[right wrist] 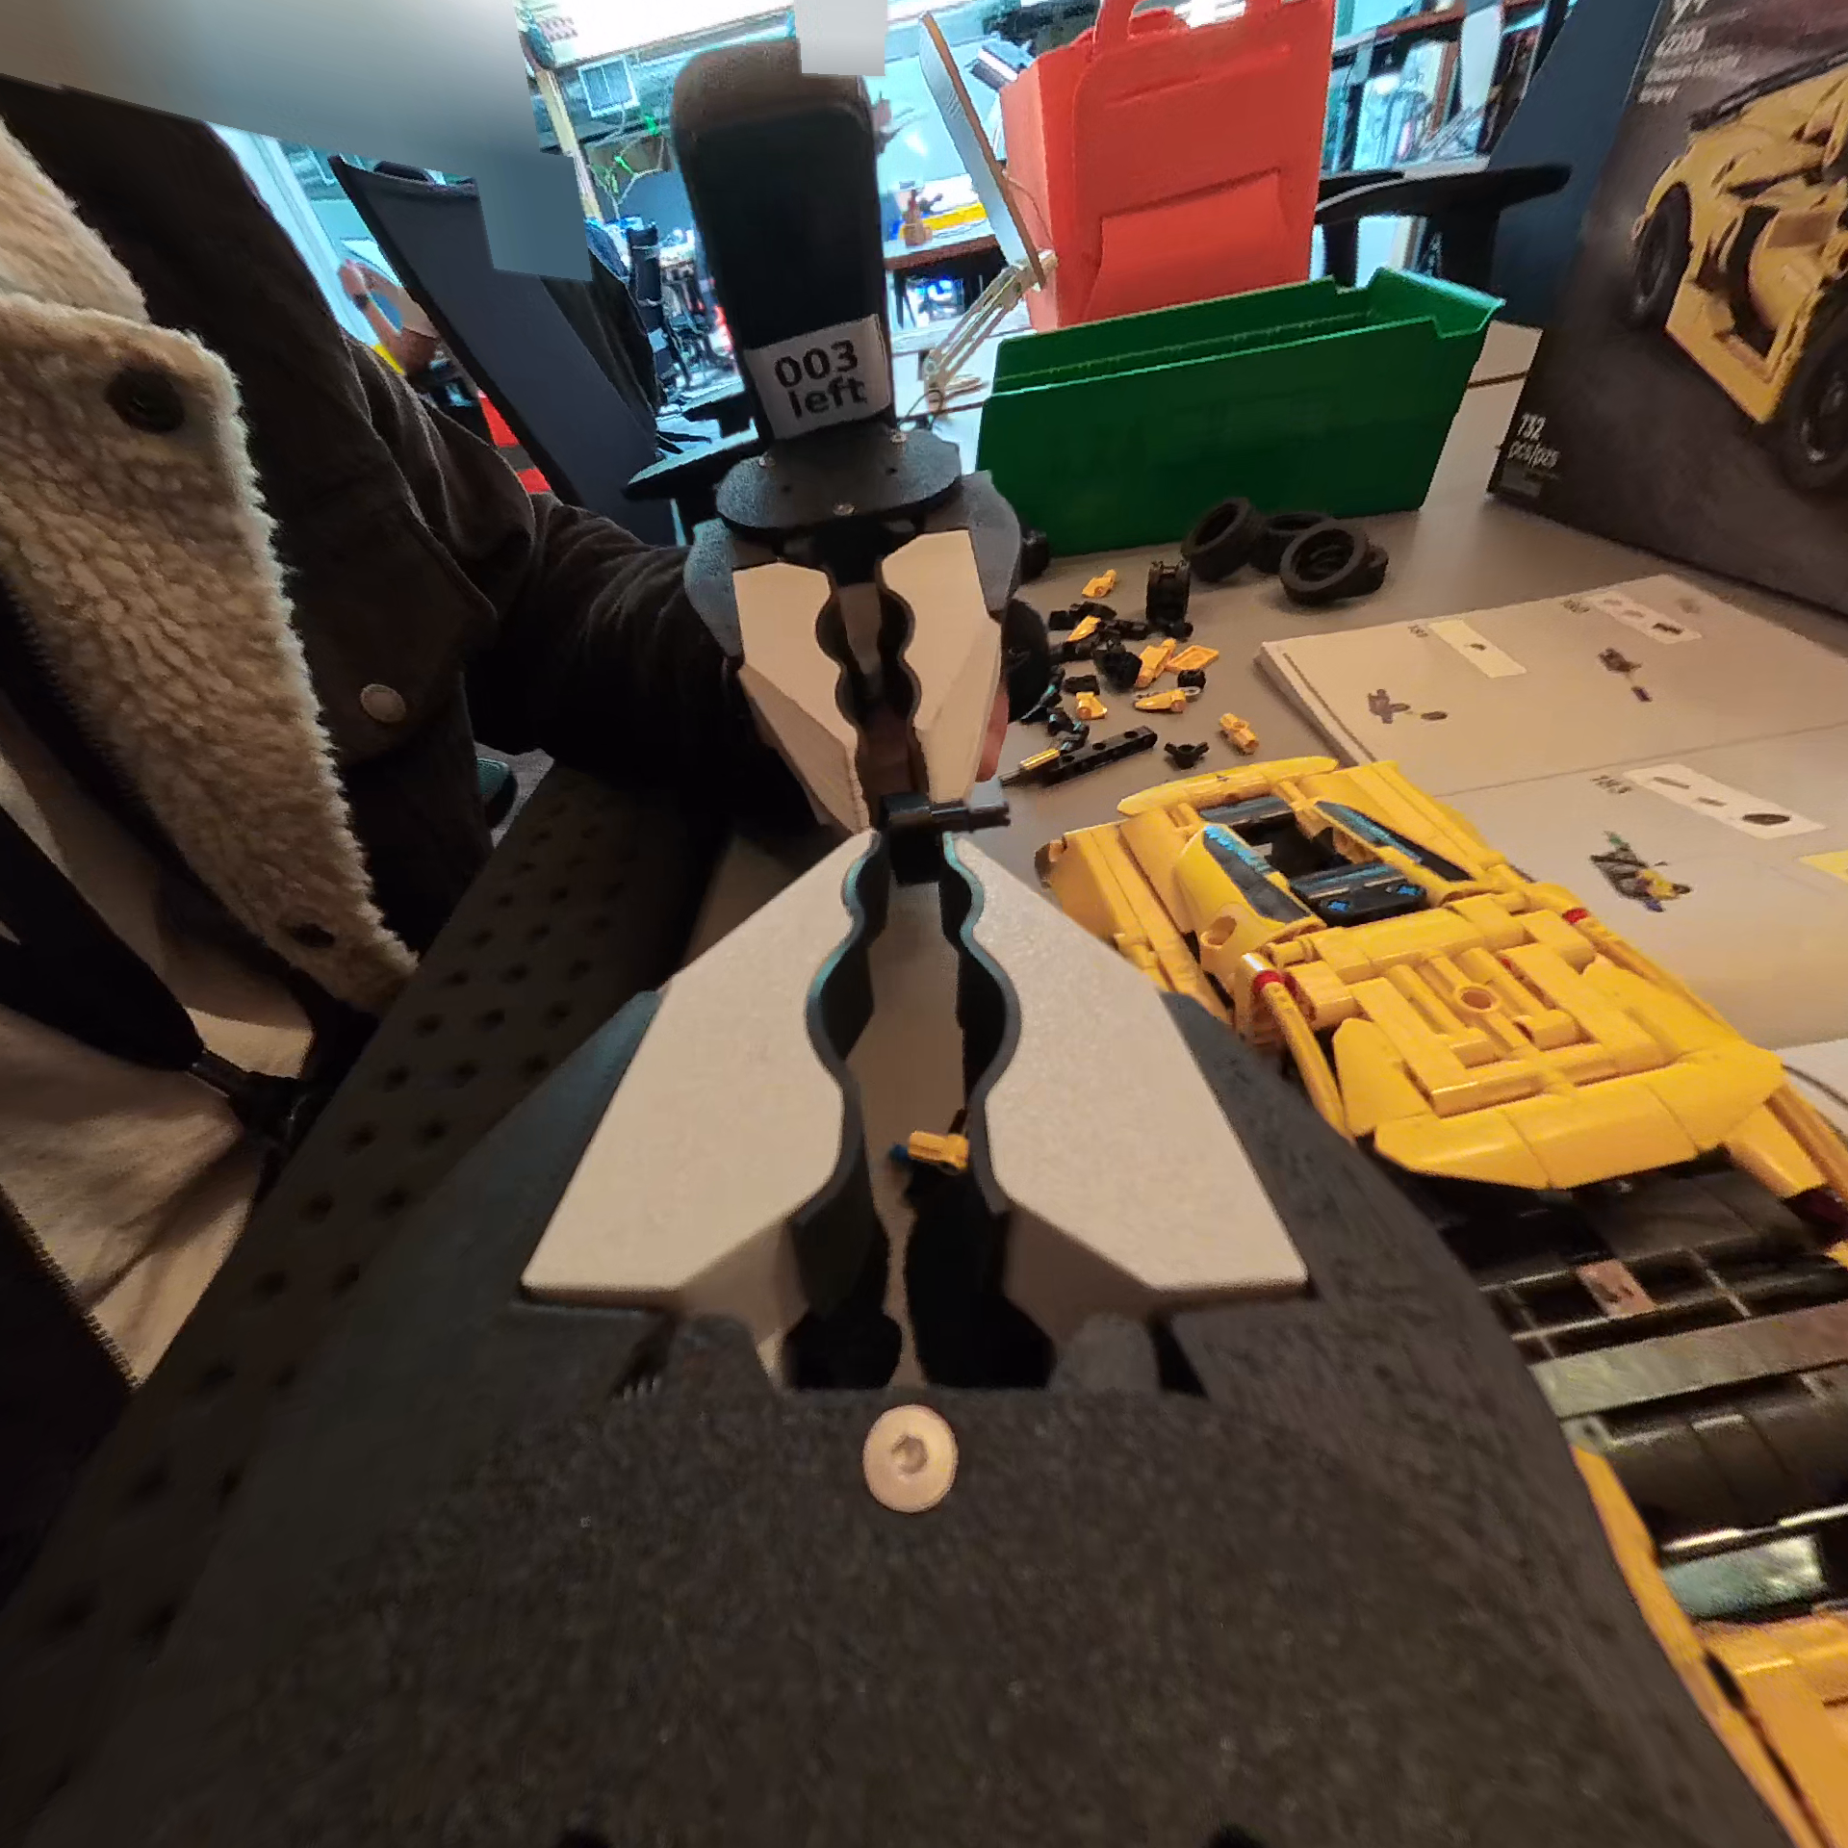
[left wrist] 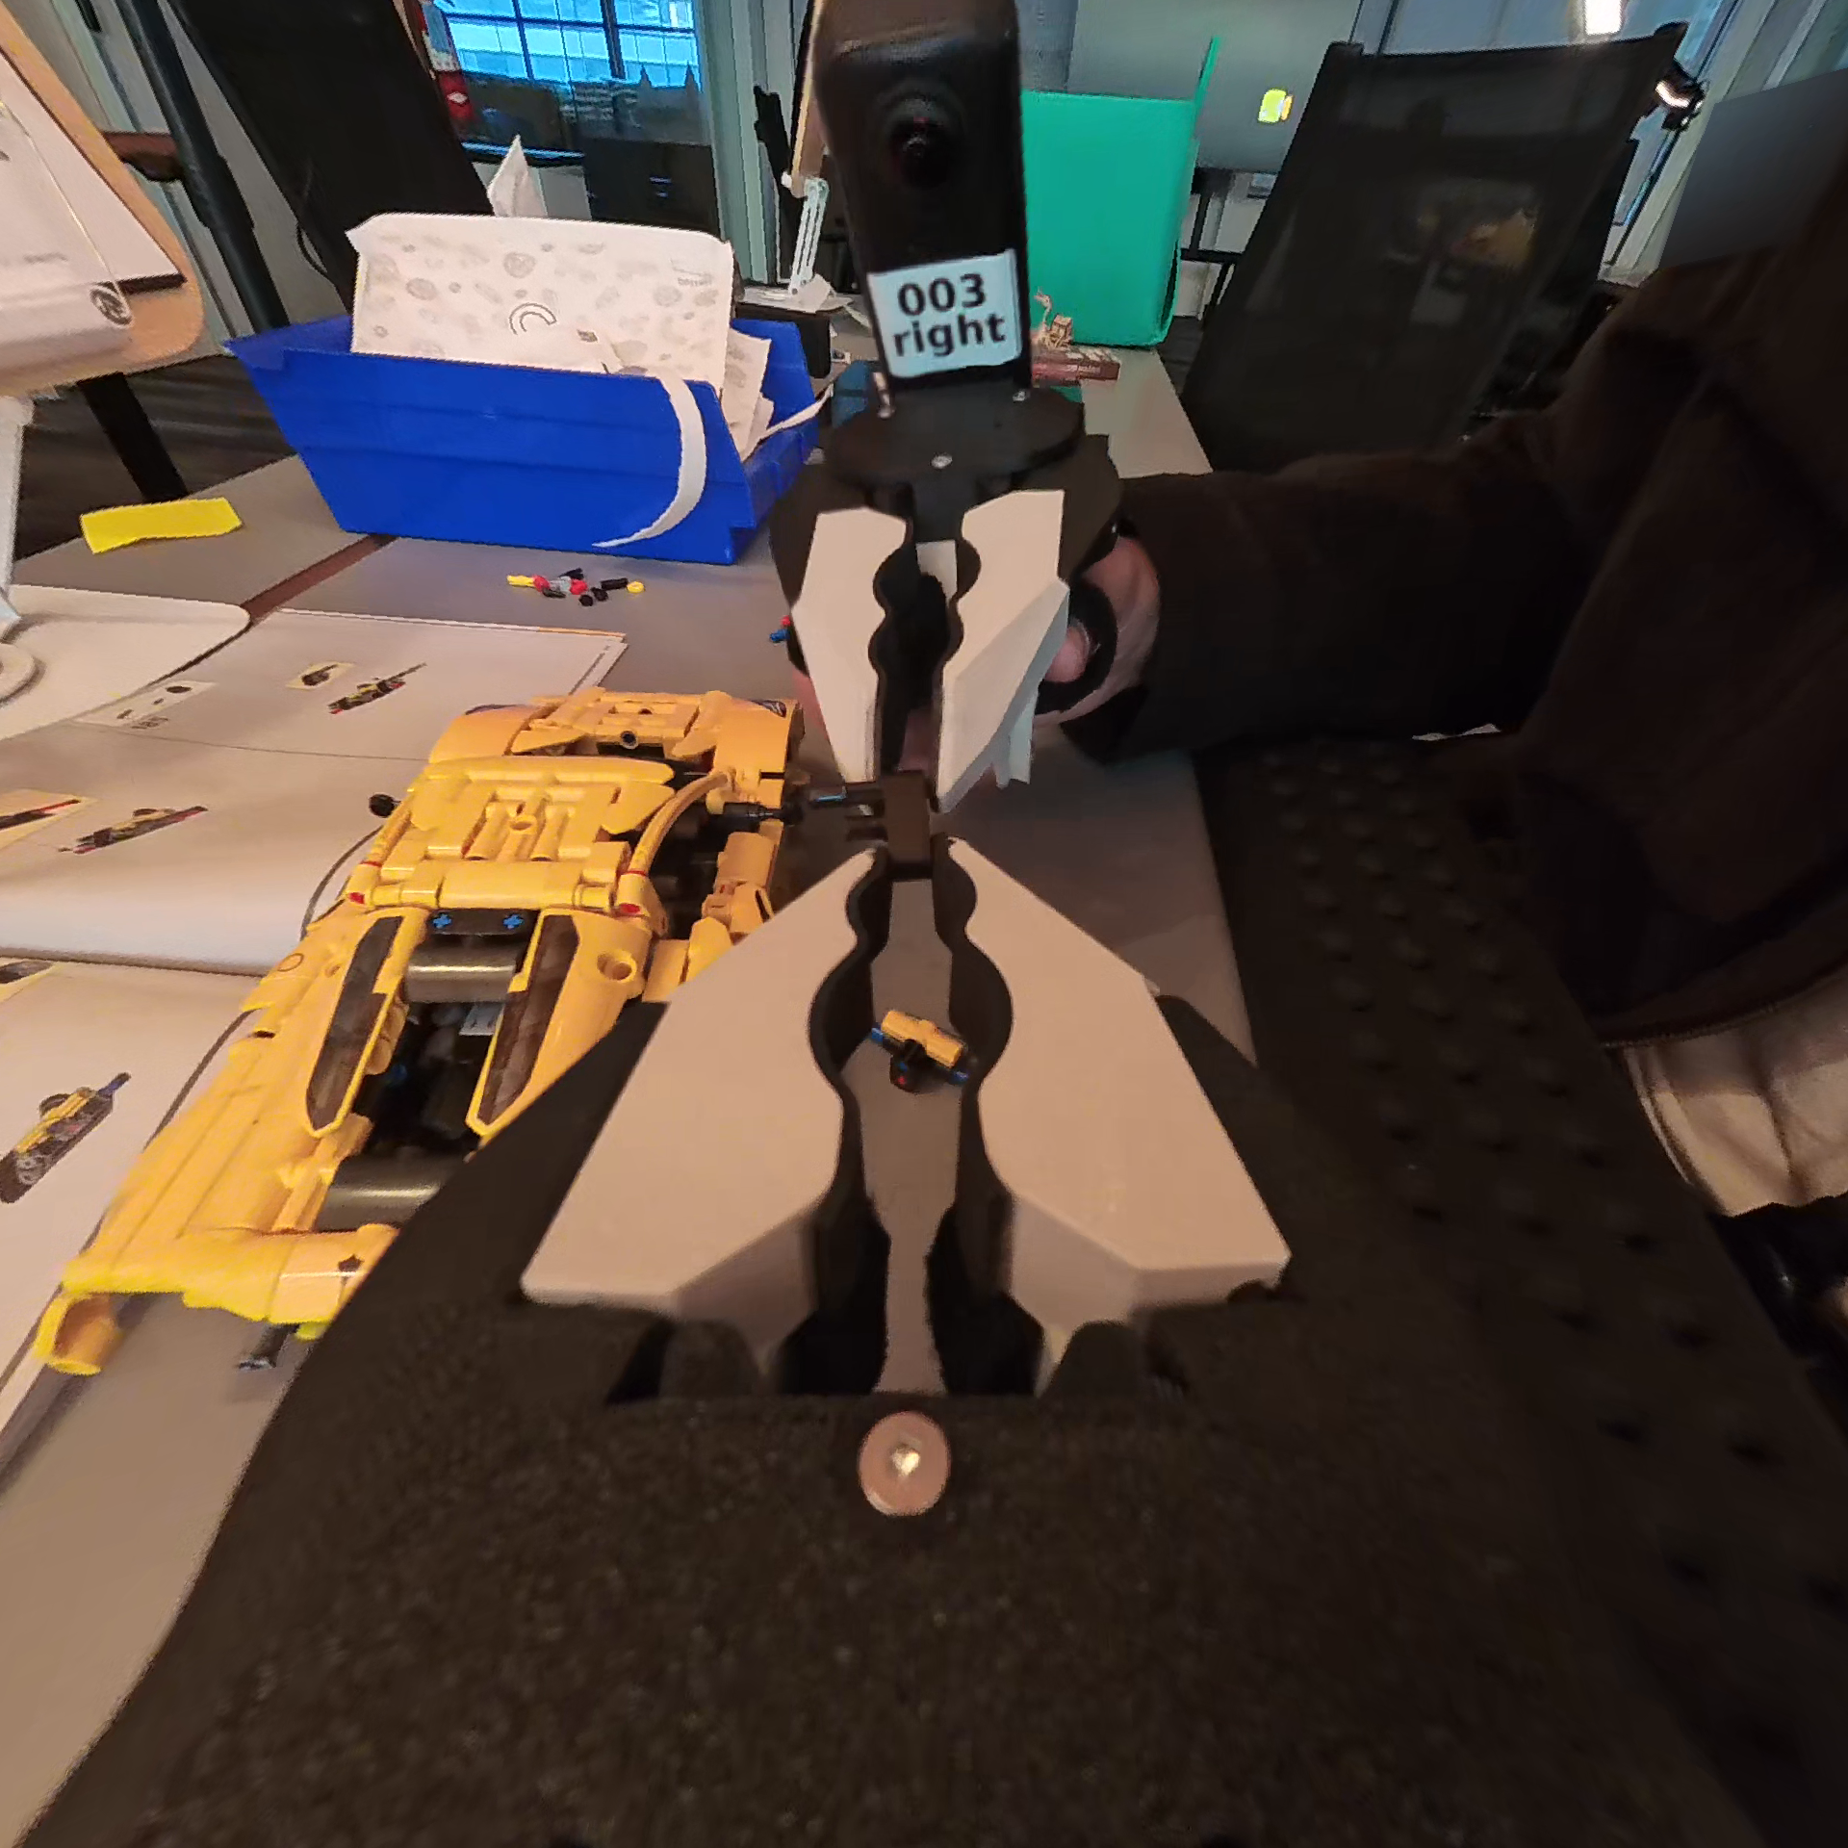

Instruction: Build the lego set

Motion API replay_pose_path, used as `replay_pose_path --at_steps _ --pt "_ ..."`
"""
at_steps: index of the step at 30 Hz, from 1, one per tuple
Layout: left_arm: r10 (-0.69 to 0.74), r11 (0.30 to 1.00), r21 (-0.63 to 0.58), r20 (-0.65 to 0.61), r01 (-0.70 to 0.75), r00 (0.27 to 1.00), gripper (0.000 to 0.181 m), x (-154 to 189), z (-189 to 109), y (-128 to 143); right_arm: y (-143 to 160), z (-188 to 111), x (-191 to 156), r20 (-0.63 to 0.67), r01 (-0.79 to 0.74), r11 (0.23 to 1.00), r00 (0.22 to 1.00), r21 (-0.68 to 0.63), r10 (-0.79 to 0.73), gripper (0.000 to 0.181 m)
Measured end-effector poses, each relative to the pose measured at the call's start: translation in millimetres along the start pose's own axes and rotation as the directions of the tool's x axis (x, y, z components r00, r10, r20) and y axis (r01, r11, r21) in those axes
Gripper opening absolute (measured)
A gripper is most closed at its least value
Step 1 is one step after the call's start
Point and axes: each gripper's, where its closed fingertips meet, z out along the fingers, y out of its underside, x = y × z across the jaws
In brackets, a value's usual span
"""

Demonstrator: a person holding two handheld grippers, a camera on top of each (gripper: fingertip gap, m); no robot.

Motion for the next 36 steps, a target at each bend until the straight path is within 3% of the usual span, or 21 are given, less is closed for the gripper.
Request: replay_pose_path --at_steps 8,16,21,29,36 --pt "-0.059 0.997 0.038 -0.053 0.061 0.997 0.007 5 -1 -6 -3 0 -5 0.054 -0.037 0.999 0.998 0.015 0.036 0.006" --pt "-0.174 0.973 0.134 -0.105 0.187 0.979 0.007 1 -8 -22 -15 1 -5 0.154 -0.213 0.969 0.969 0.129 0.192 0.006" --pt "-0.214 0.954 0.188 -0.129 0.236 0.968 0.007 -2 -12 -29 -26 -4 -1 0.222 -0.329 0.925 0.932 0.191 0.285 0.006" --pt "-0.229 0.947 0.208 -0.092 0.243 0.969 0.006 -12 -15 -29 -53 -49 30 0.337 -0.556 0.737 0.828 0.385 0.448 0.006" --pt "-0.205 0.956 0.195 -0.08 0.217 0.975 0.006 -11 -13 -26 -52 -46 27 0.348 -0.56 0.744 0.823 0.365 0.448 0.006"
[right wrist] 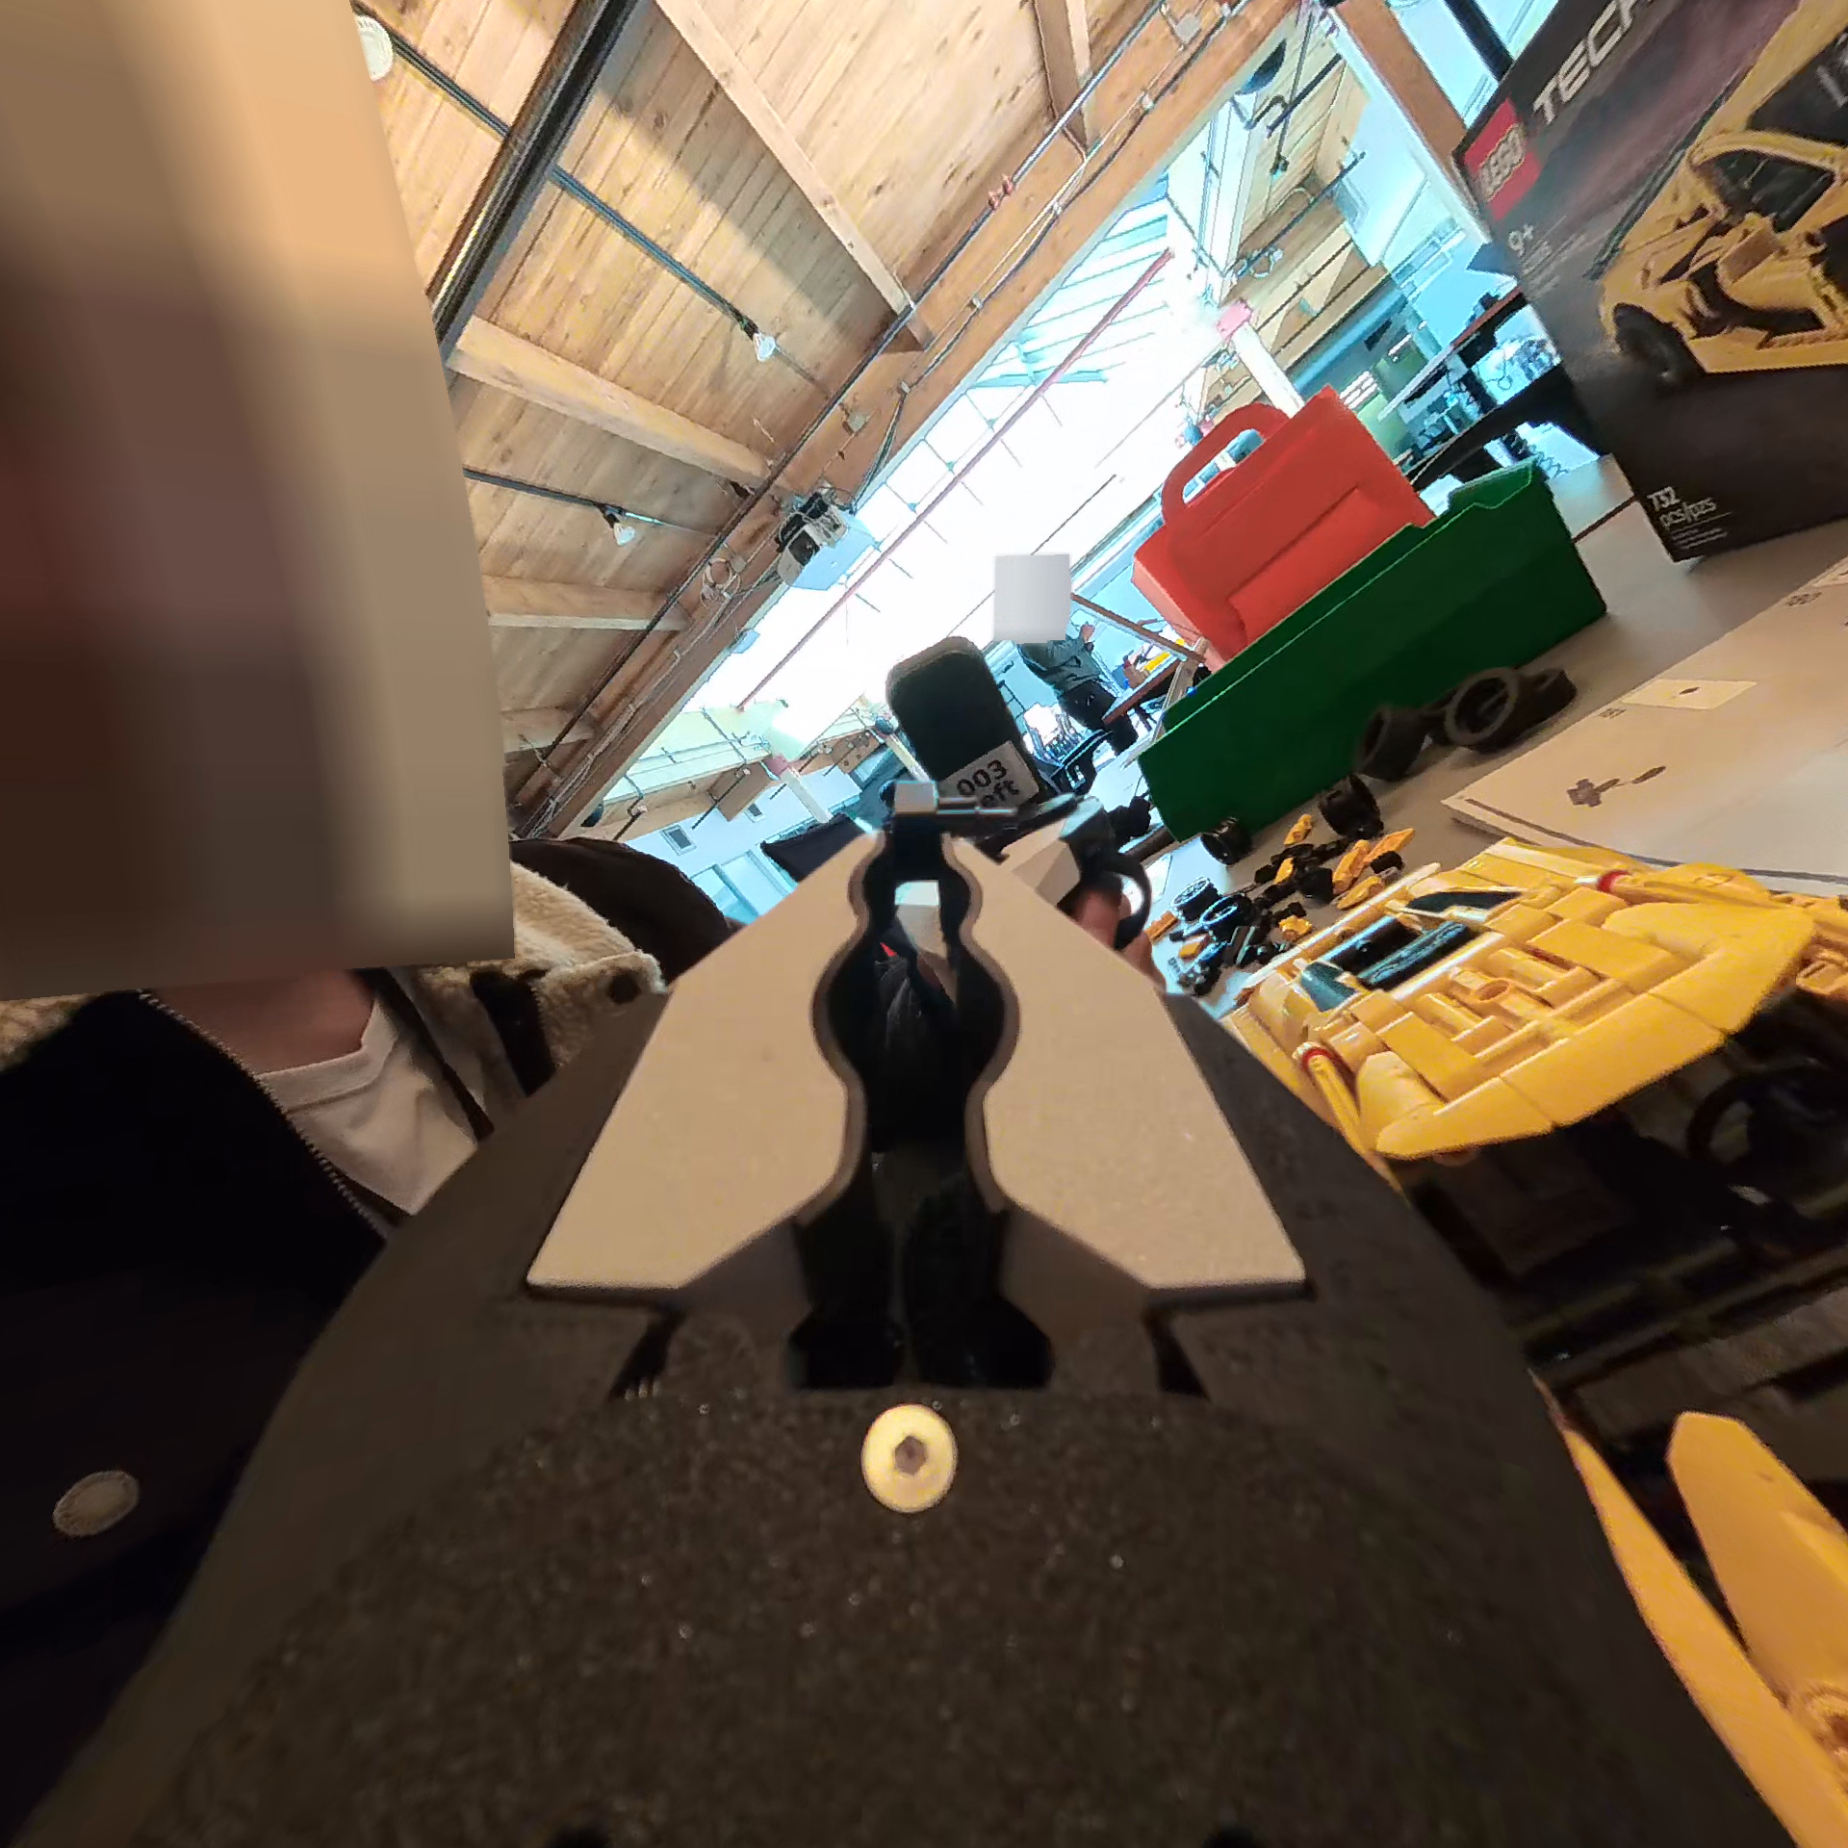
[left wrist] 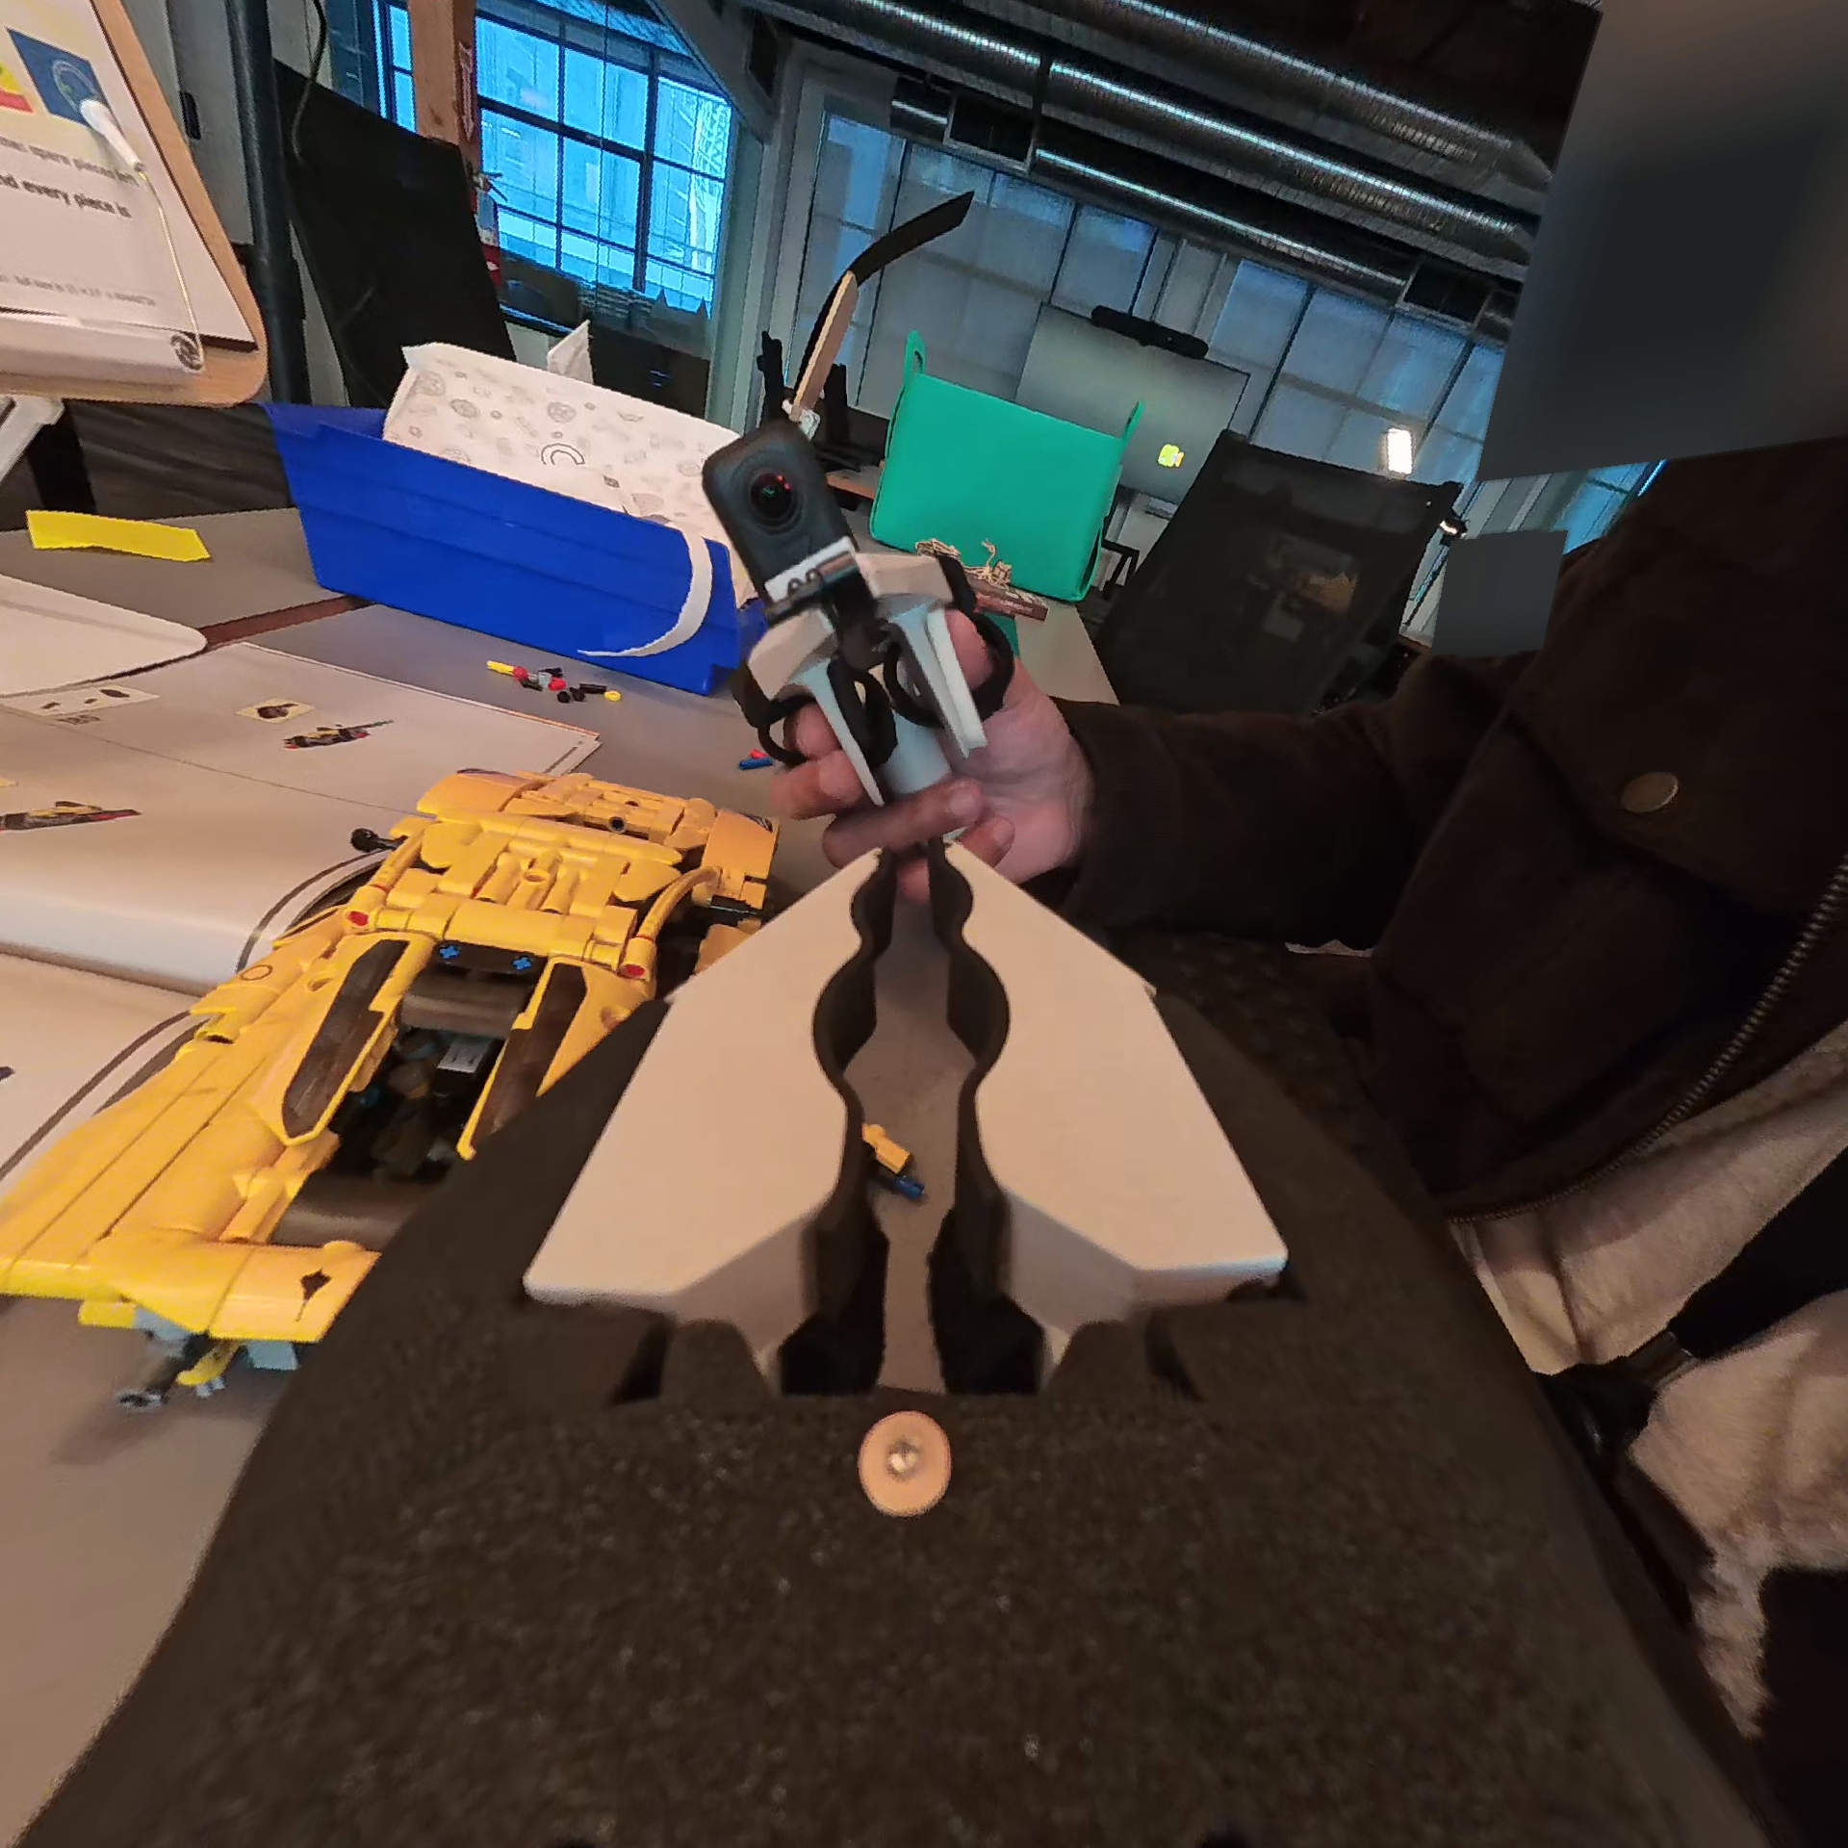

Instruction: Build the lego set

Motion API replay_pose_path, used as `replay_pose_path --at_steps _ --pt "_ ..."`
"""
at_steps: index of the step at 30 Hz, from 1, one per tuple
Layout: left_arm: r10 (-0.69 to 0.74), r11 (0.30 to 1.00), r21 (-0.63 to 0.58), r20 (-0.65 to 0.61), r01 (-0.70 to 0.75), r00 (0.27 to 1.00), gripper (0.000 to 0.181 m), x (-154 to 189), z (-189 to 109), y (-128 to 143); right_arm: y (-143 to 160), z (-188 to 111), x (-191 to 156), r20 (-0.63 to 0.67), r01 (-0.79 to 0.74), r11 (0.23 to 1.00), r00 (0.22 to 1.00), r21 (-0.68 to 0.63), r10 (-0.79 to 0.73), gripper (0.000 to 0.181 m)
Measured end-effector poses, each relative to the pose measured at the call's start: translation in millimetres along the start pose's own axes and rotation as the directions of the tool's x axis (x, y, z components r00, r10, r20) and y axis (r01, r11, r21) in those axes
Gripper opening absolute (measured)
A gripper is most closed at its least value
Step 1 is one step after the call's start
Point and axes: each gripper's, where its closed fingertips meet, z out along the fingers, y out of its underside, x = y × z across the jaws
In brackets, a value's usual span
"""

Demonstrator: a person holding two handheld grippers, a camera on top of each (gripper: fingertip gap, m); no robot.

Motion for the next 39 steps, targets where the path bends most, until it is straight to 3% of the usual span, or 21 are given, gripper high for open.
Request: replay_pose_path --at_steps 13,39 --pt "-0.005 1.0 0.008 0.01 0.005 1.0 0.015 -2 1 -1 55 18 15 -0.107 0.194 0.927 0.965 -0.321 -0.239 0.006" --pt "0.052 0.995 -0.081 0.0 -0.052 0.999 0.007 2 2 12 65 17 19 -0.118 0.251 0.883 0.94 -0.397 -0.321 0.012"
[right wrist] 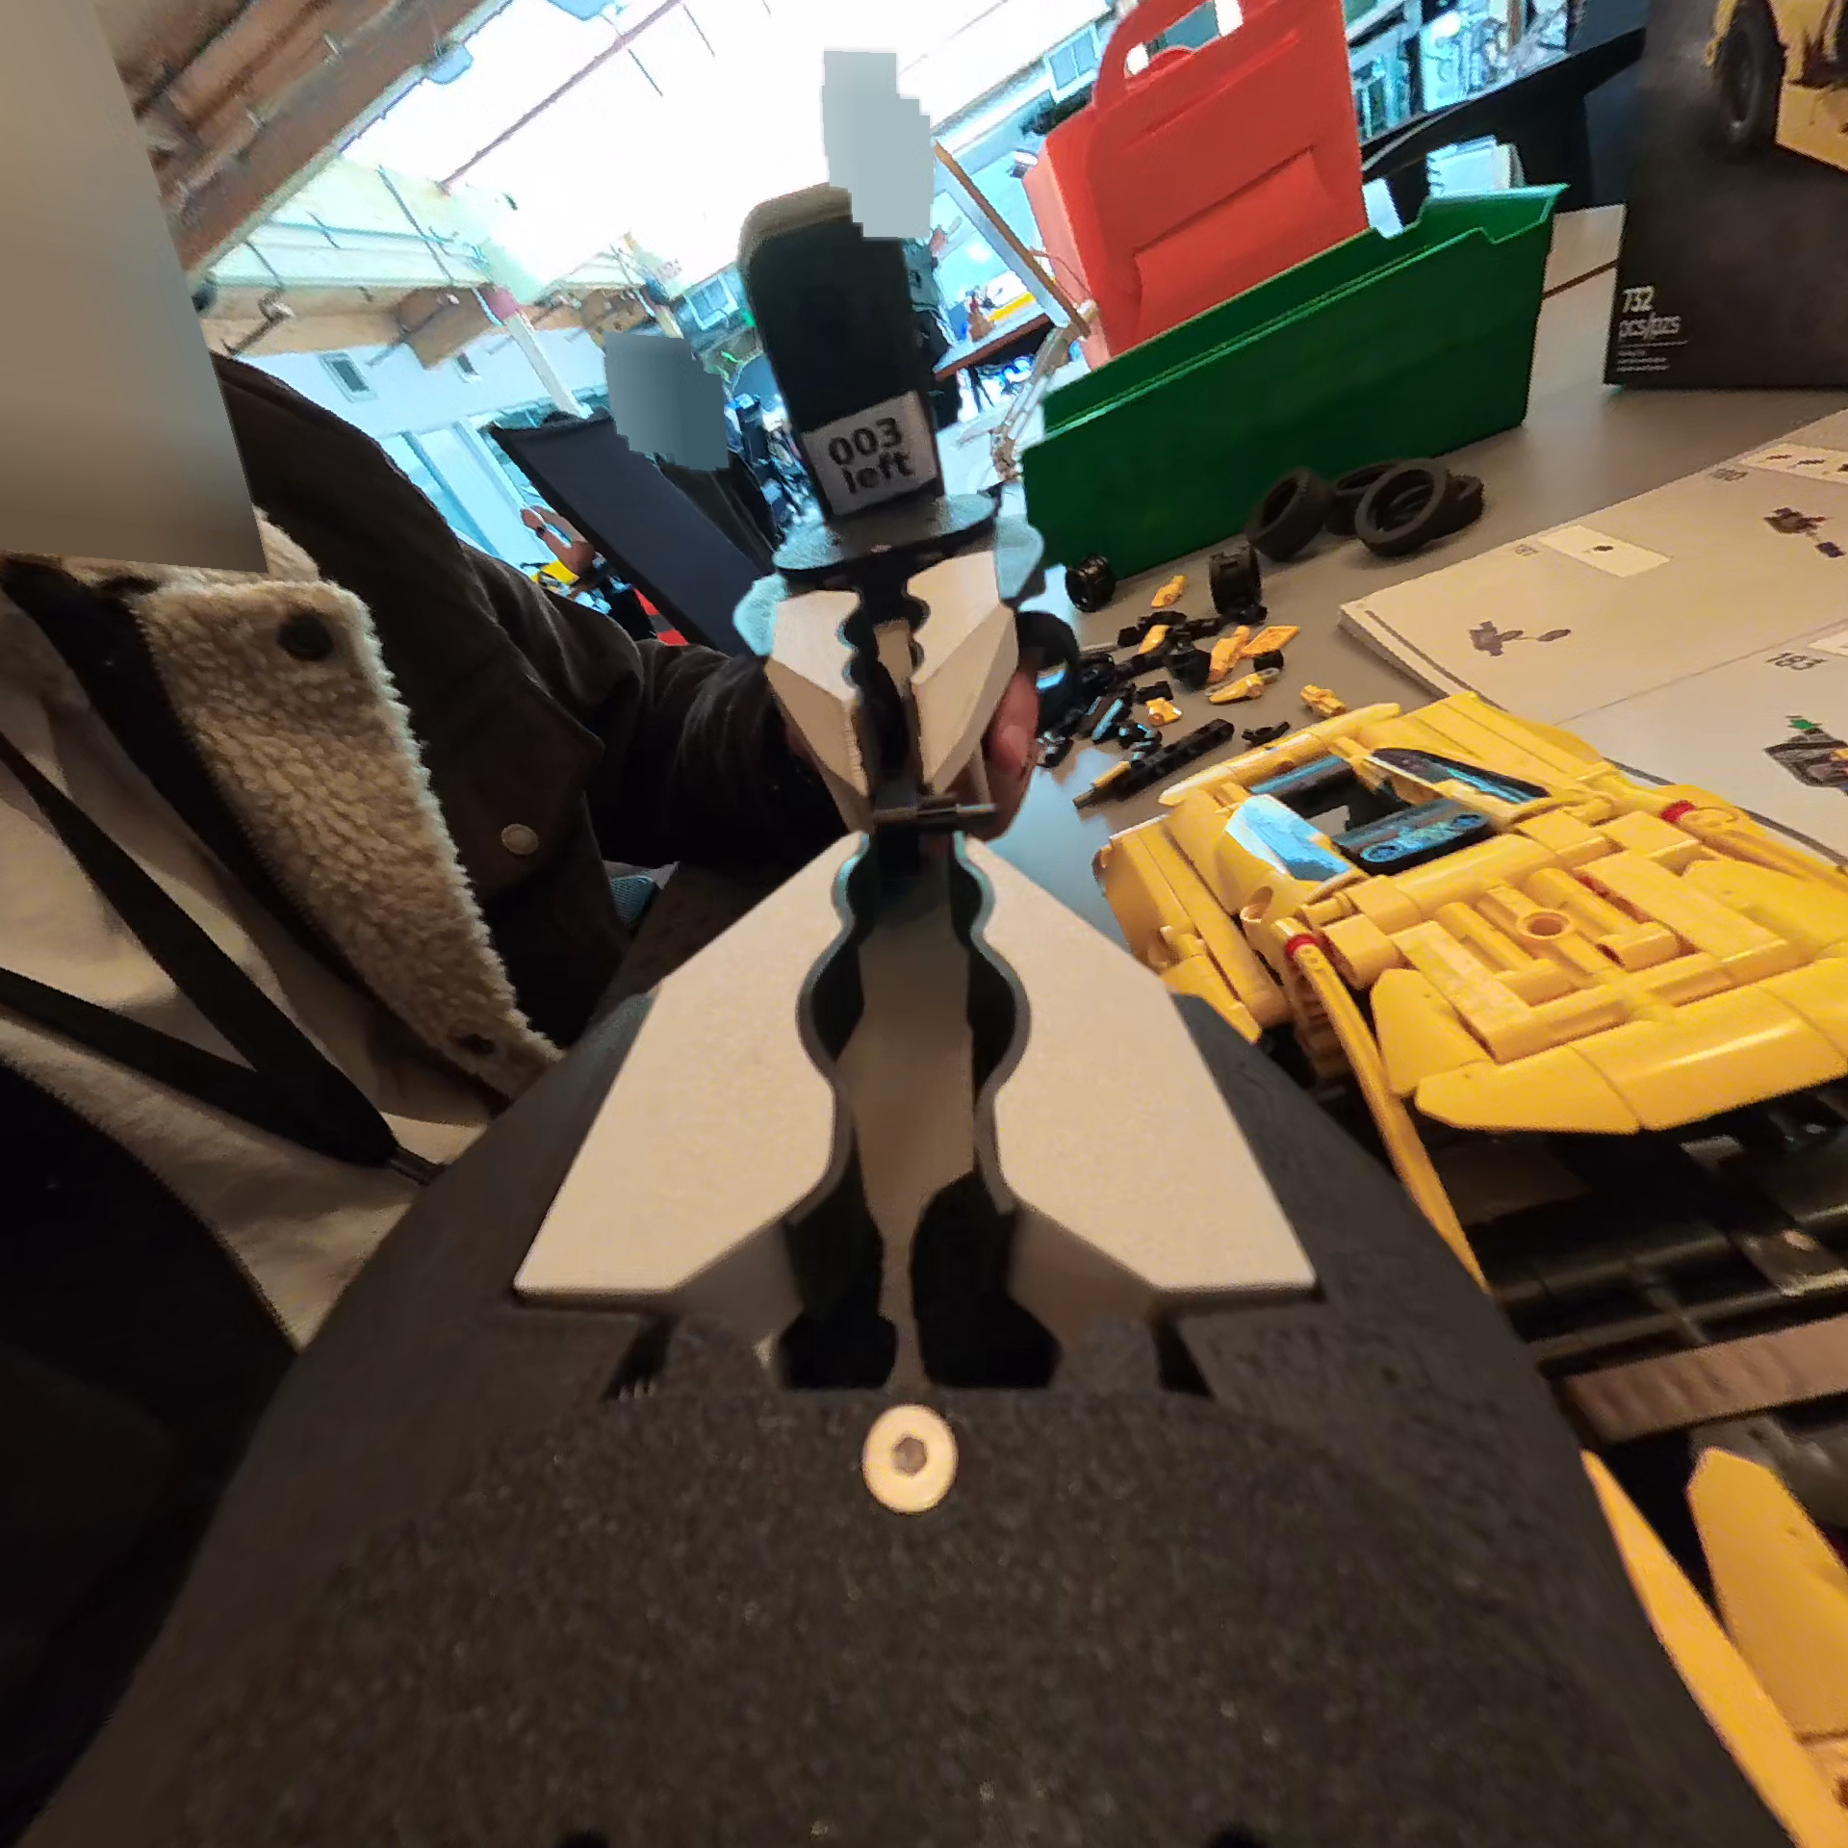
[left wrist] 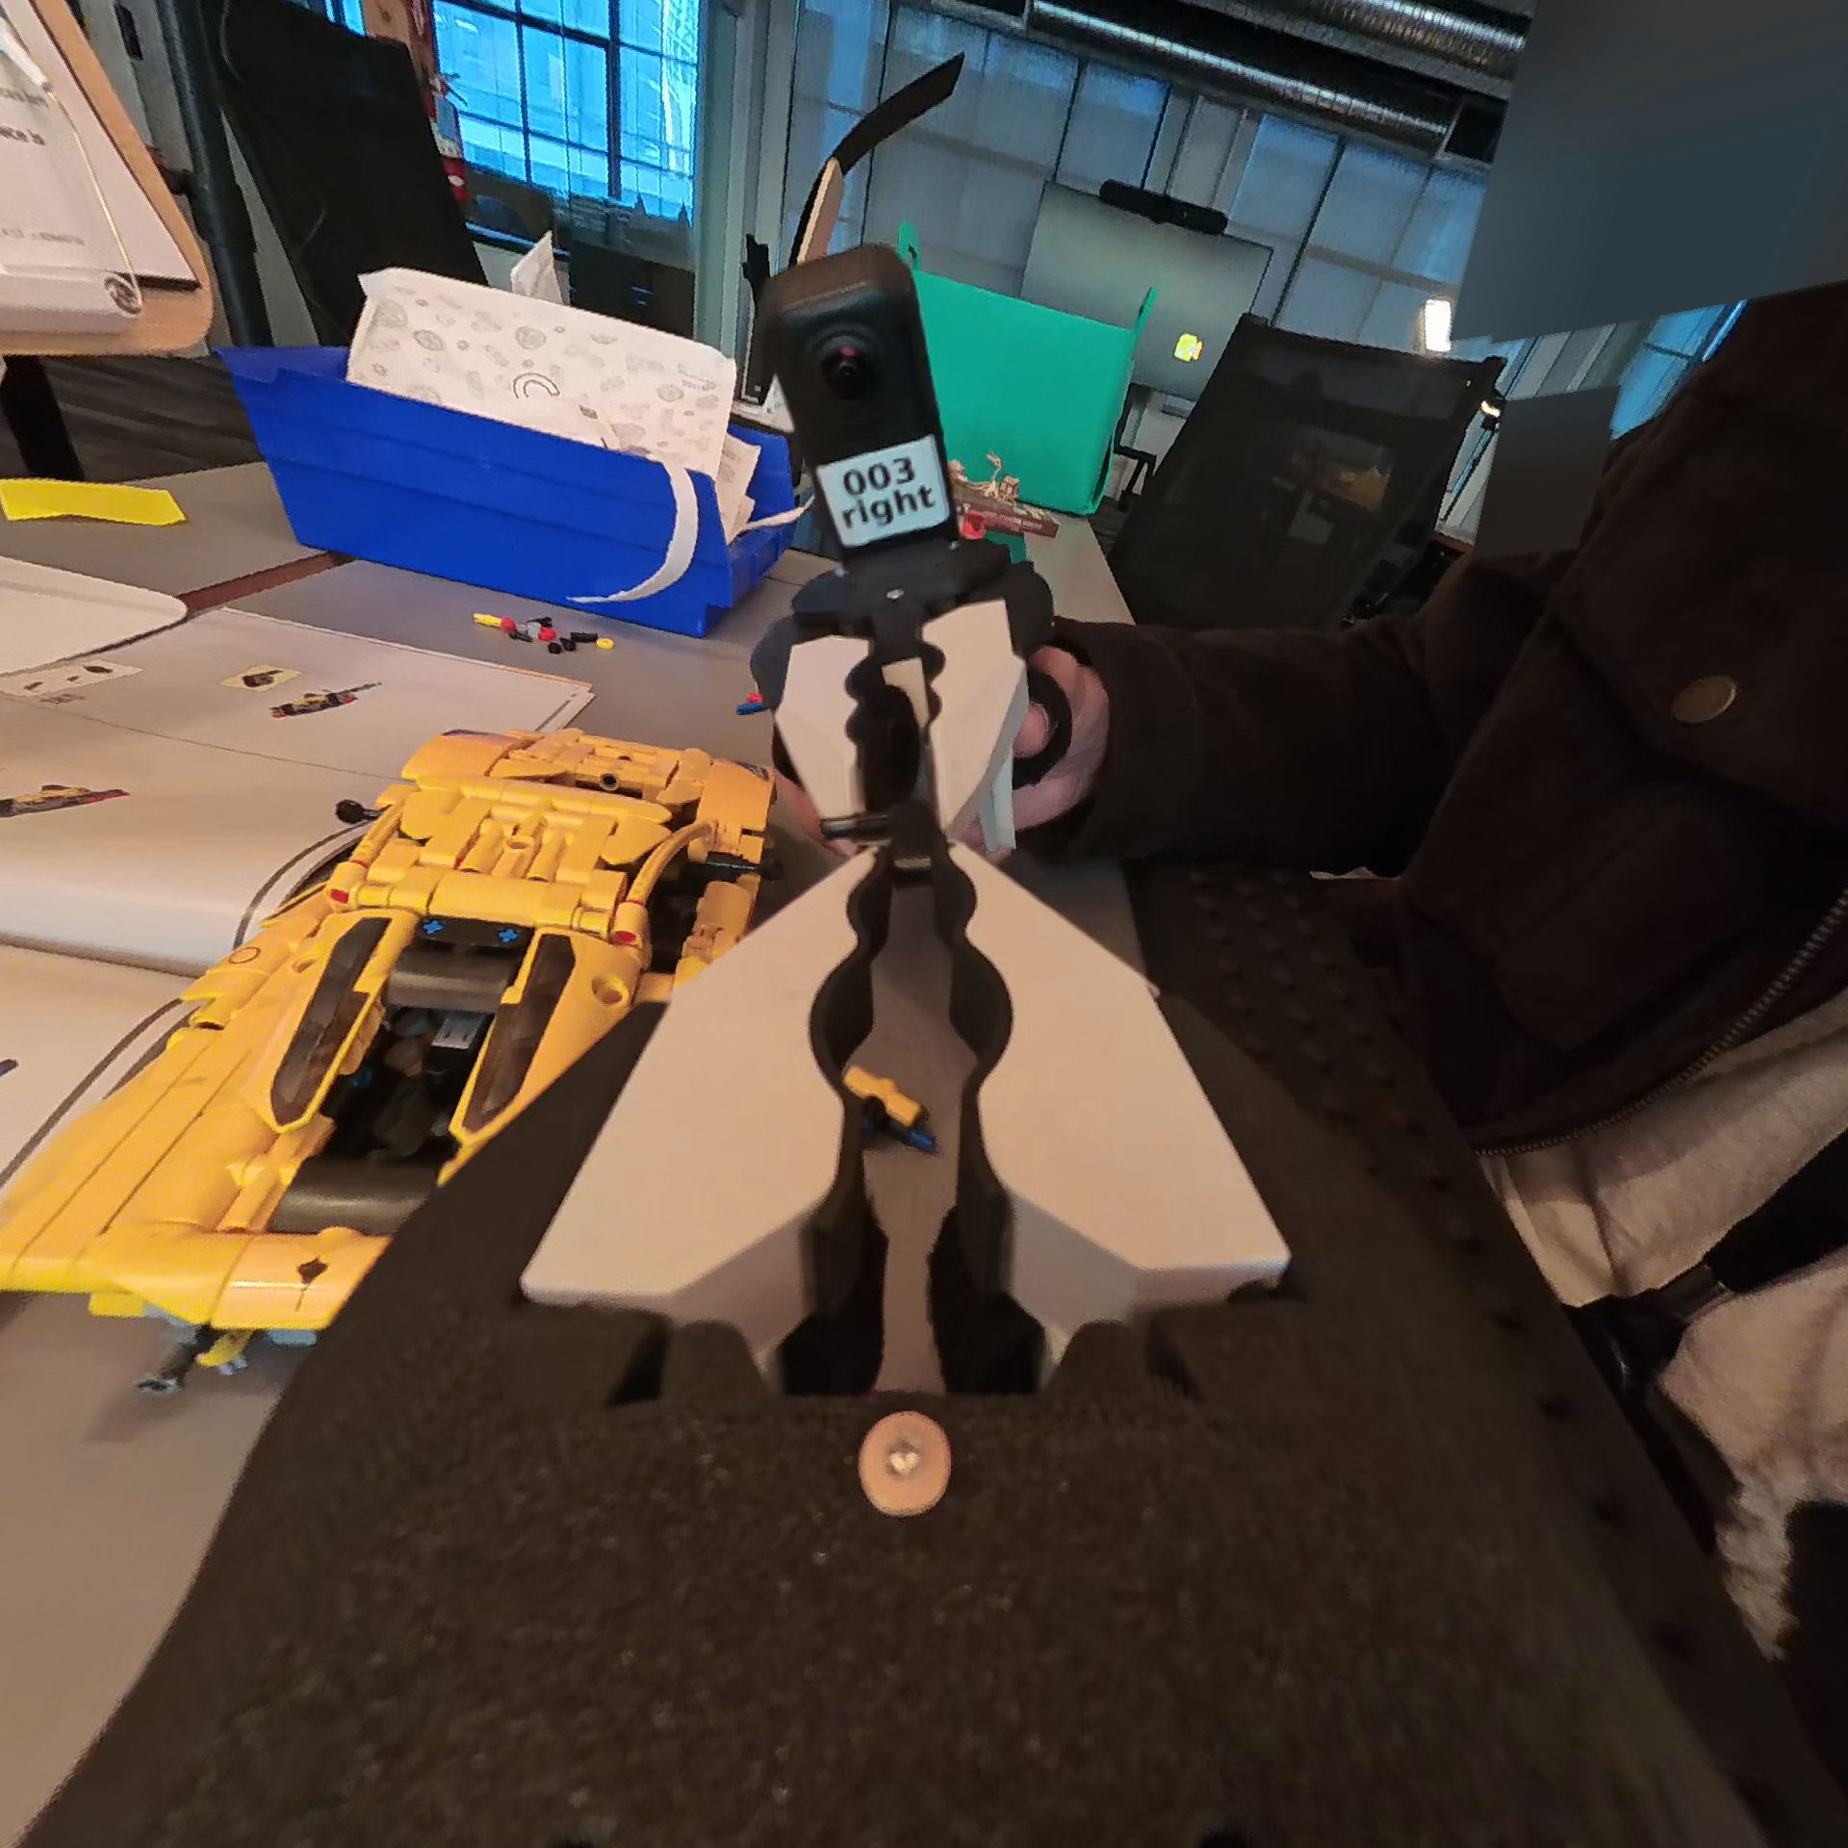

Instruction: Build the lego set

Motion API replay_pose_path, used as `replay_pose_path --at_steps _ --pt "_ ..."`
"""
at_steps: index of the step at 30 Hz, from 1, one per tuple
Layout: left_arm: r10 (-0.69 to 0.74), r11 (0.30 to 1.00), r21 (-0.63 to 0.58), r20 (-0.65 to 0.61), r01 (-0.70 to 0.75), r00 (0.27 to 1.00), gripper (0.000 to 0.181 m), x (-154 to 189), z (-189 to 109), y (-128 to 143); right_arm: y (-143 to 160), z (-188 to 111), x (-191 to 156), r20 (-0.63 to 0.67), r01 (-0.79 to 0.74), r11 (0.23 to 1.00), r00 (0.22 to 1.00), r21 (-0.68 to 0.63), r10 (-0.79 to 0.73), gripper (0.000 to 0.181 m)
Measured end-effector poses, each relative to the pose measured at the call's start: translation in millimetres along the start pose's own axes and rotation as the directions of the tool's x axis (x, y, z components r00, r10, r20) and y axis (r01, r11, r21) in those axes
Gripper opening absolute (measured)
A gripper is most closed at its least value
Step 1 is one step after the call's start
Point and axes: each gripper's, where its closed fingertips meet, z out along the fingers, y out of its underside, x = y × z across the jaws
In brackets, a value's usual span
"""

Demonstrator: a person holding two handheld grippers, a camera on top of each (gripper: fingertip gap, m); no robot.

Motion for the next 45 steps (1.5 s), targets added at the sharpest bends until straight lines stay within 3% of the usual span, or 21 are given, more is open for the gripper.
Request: replay_pose_path --at_steps 5,8,13,17,38,45 --pt "-0.043 0.995 -0.096 -0.035 0.04 0.998 0.007 1 1 14 7 -9 13 -0.101 0.047 0.996 0.993 -0.08 -0.055 0.029" --pt "-0.033 0.972 -0.233 -0.072 0.016 0.997 0.007 8 5 40 20 -15 14 -0.132 0.037 0.981 0.989 -0.19 -0.063 0.032" --pt "0.108 0.898 -0.41 -0.144 -0.158 0.984 0.007 23 12 80 70 -17 11 -0.144 0.116 0.856 0.966 -0.504 -0.216 0.055" --pt "0.148 0.86 -0.465 -0.169 -0.211 0.974 0.007 26 12 95 94 -11 16 -0.156 0.109 0.792 0.956 -0.601 -0.25 0.07" --pt "0.125 0.842 -0.506 -0.153 -0.186 0.98 0.007 20 10 102 101 -2 25 -0.181 0.112 0.779 0.943 -0.617 -0.279 0.06" --pt "0.15 0.882 -0.427 -0.142 -0.197 0.978 0.007 18 10 86 77 -2 4 -0.099 0.155 0.85 0.967 -0.503 -0.235 0.047"
